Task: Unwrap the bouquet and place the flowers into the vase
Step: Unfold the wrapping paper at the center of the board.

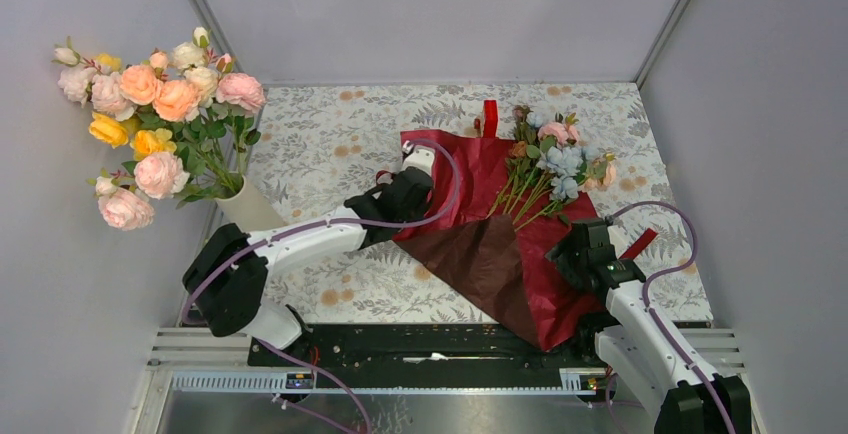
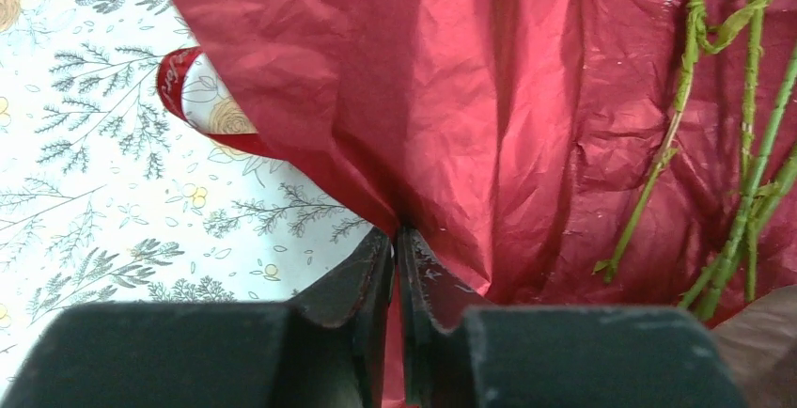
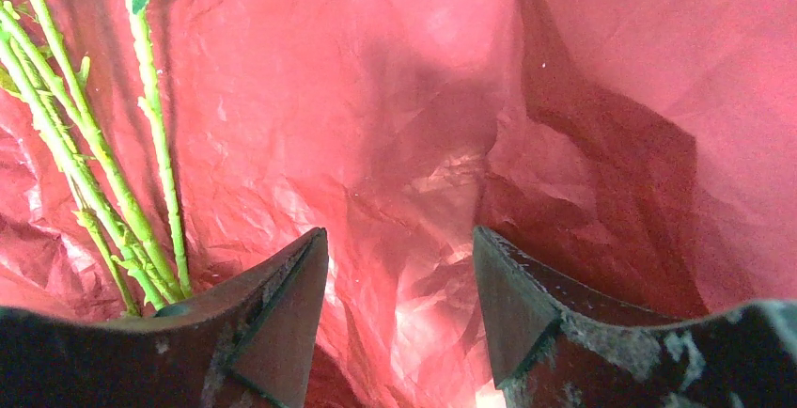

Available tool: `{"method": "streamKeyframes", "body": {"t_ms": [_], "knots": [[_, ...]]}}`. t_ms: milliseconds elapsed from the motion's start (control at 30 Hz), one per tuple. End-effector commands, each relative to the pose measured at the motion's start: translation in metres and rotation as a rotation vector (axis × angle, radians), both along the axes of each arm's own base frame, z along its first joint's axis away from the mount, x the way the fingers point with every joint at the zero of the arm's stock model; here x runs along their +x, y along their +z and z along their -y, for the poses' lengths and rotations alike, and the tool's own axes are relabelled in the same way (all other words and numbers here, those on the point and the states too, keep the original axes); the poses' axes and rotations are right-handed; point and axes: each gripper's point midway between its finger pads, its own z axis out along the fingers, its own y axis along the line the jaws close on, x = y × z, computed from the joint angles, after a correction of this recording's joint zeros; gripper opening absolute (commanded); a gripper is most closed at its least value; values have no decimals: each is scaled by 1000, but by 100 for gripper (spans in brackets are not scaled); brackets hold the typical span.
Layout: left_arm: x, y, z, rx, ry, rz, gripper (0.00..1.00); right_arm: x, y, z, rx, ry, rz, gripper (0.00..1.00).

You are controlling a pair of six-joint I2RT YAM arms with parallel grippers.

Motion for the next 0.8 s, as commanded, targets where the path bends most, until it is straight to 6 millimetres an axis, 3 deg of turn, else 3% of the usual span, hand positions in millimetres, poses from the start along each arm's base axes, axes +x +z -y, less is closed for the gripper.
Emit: {"method": "streamKeyframes", "body": {"t_ms": [0,67,100,300,467,633,767], "knots": [[8,21,-10,-26,44,61,20,-4,-3,5,-24,-19,-12,65],[9,34,-13,-28,48,88,40,-4,-3,5,-23,-17,-10,65],[9,42,-15,-33,48,104,45,-4,-2,5,-22,-16,-7,65],[-4,101,-23,-132,12,191,68,-3,-1,4,-15,-14,1,65],[-42,125,0,-305,-194,175,78,-2,1,3,-14,-14,7,65],[-95,107,38,-440,-456,-3,80,-1,1,3,-12,-18,8,65],[-124,85,62,-516,-563,-111,80,-1,2,3,-10,-17,9,65]]}}
